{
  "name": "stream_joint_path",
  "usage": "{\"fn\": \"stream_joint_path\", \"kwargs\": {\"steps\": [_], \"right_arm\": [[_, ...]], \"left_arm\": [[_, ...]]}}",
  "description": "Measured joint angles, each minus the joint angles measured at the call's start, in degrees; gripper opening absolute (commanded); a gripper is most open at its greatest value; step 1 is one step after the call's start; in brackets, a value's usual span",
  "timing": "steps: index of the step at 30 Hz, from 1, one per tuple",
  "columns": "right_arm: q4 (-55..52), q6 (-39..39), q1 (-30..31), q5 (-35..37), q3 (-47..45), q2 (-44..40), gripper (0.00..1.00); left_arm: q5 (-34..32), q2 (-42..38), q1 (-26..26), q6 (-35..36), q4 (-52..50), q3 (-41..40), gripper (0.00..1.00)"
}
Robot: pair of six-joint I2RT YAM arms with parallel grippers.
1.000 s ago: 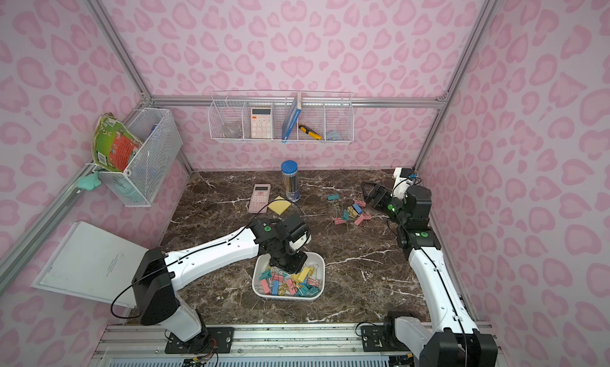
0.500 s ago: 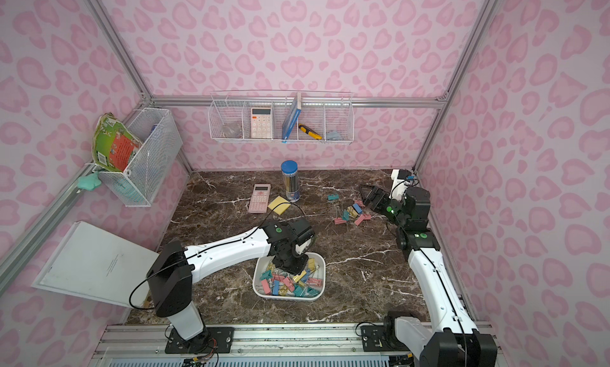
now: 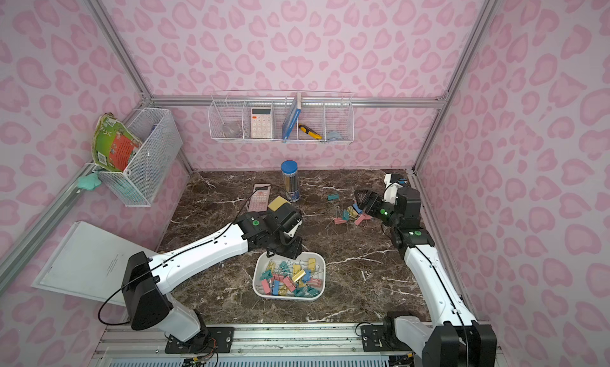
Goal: Put the binder clips in the storage box
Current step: Pick up the binder clip at the center of the board.
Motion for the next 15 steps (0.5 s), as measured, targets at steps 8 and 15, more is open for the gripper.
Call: {"fn": "stream_joint_path", "kwargs": {"steps": [8, 15], "right_arm": [[-7.52, -1.53, 1.77, 6.8, 3.21, 14.21, 0.72], [-11.02, 0.59, 5.66, 15.8, 5.64, 21.7, 0.63]], "left_arm": [[-0.85, 4.9, 3.15, -0.24, 5.92, 6.6, 0.64], [-0.7, 6.4, 3.63, -0.02, 6.93, 6.86, 0.87]]}}
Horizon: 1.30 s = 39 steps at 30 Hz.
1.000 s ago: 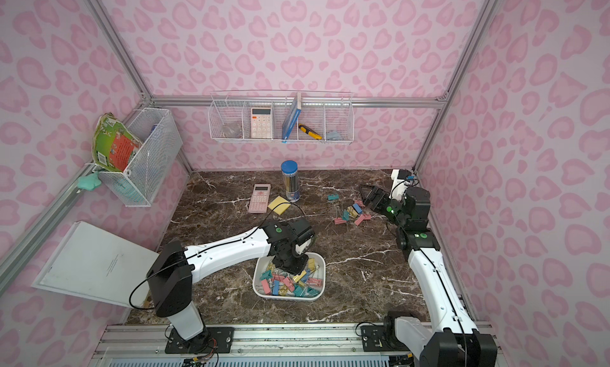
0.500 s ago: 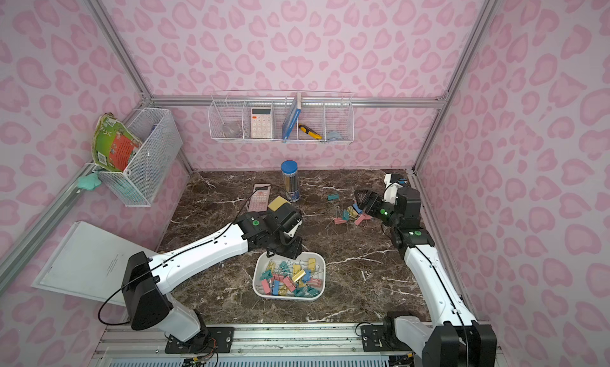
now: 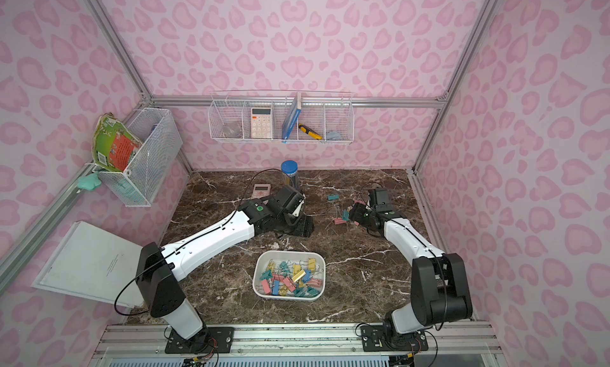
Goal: Put the binder clips in the storage box
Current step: Pick up the binder clip at the center of the board.
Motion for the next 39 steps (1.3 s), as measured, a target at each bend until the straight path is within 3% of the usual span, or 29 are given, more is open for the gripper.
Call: {"fn": "stream_joint_path", "kwargs": {"steps": [4, 12, 23, 30, 39], "right_arm": [[0.5, 1.62, 0.0, 4.11, 0.09, 2.91, 0.49], [2.71, 2.29, 0.48, 4.72, 3.06, 8.07, 0.42], [3.98, 2.29, 0.52, 5.77, 2.69, 10.21, 0.02], [3.48, 1.81, 0.52, 5.79, 2.21, 5.18, 0.0], [-0.9, -1.11, 3.17, 3.58, 0.61, -11.21, 0.0]], "left_arm": [[-0.04, -0.02, 0.0, 0.04, 0.31, -1.07, 0.9], [-0.42, -0.17, 0.22, 0.46, 0.33, -1.46, 0.93], [-1.14, -1.09, 0.28, 0.85, 0.42, -2.14, 0.98], [-1.6, -2.56, 0.61, -0.15, 0.57, -3.65, 0.99], [-1.97, -5.38, 3.26, -2.27, 1.75, -6.75, 0.99]]}}
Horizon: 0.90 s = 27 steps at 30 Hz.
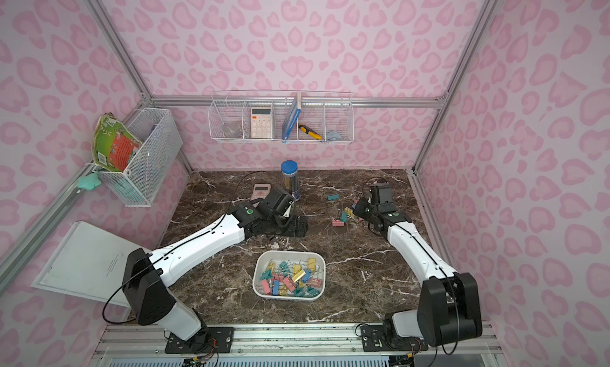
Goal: Put the binder clips in the storage box
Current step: Pick up the binder clip at the center of the board, then place the binder clip in the storage box.
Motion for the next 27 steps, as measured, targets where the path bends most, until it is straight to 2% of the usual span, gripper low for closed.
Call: {"fn": "stream_joint_path", "kwargs": {"steps": [7, 11, 17, 21, 27], "right_arm": [[-4.7, -1.05, 13.2, -6.88, -7.28, -14.93, 0.0], [-7.98, 2.19, 22.43, -10.14, -13.31, -20.2, 0.0], [-9.2, 9.51, 37.27, -10.29, -18.62, -21.81, 0.0], [-8.74, 12.2, 42.66, -8.5, -19.5, -18.84, 0.0], [-8.7, 13.66, 44.22, -4.44, -18.64, -14.23, 0.24]], "left_arm": [[-0.13, -2.93, 3.76, -3.8, 2.71, -2.58, 0.96], [0.33, -3.32, 4.5, -4.83, 4.35, -2.78, 0.95], [0.48, -1.75, 5.29, -5.4, 4.61, -0.74, 0.94], [0.72, -0.11, 5.38, -4.9, 4.55, 1.44, 0.91], [4.57, 5.35, 5.29, -1.55, 5.35, 7.67, 0.88]]}}
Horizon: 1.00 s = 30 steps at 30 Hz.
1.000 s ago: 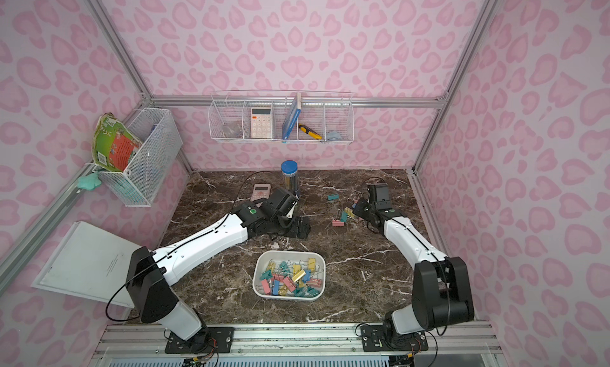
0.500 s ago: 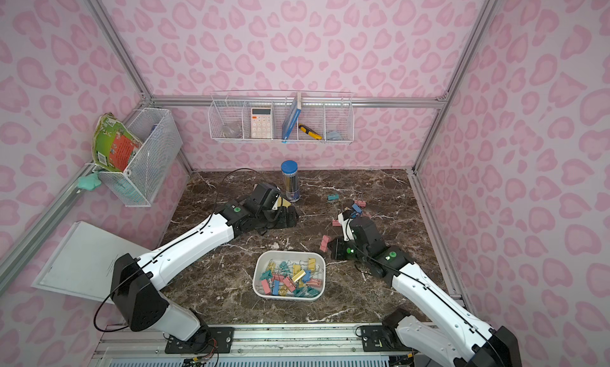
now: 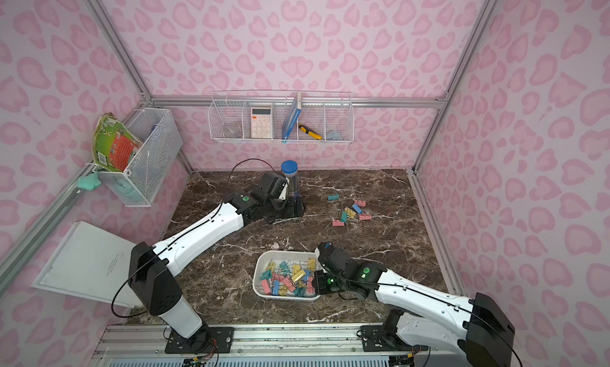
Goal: Put the binder clips in the storage box
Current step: Place the binder clip in the storage box, then pick up the binder clip at the center of the board.
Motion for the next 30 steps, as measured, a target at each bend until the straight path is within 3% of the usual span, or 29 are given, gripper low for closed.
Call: {"fn": "stream_joint_path", "kwargs": {"steps": [4, 7, 9, 12, 17, 20, 26, 30], "right_arm": [[-0.15, 0.2, -0.44, 4.9, 1.38, -2.71, 0.41], [0.0, -0.39, -4.24, 8.94, 2.64, -7.78, 0.5], [0.81, -1.27, -10.34, 9.84, 3.06, -11.13, 0.54], [3.21, -3.15, -24.9, 9.16, 2.6, -15.26, 0.58], [6.82, -5.66, -45.05, -0.44, 0.68, -15.54, 0.59], [7.87, -6.93, -48.63, -5.4, 0.59, -13.94, 0.59], [9.33, -8.55, -49.37, -10.01, -0.31, -13.99, 0.6], [9.99, -8.85, -49.48, -10.62, -0.7, -14.51, 0.6]], "left_arm": [[2.47, 4.17, -0.28, 2.23, 1.92, 2.93, 0.85], [4.52, 7.91, -0.57, 3.63, 3.65, 5.31, 0.82], [5.68, 10.95, -0.63, 4.04, 4.46, 8.07, 0.8], [7.08, 16.17, -0.81, 4.9, 5.35, 13.51, 0.75], [7.89, 26.05, -1.66, 6.38, 6.32, 24.09, 0.66], [8.09, 31.93, -2.32, 7.63, 6.21, 29.81, 0.61], [7.37, 42.1, -3.69, 11.63, 3.13, 41.77, 0.52], [6.08, 44.54, -4.17, 14.29, 0.7, 43.58, 0.47]]}}
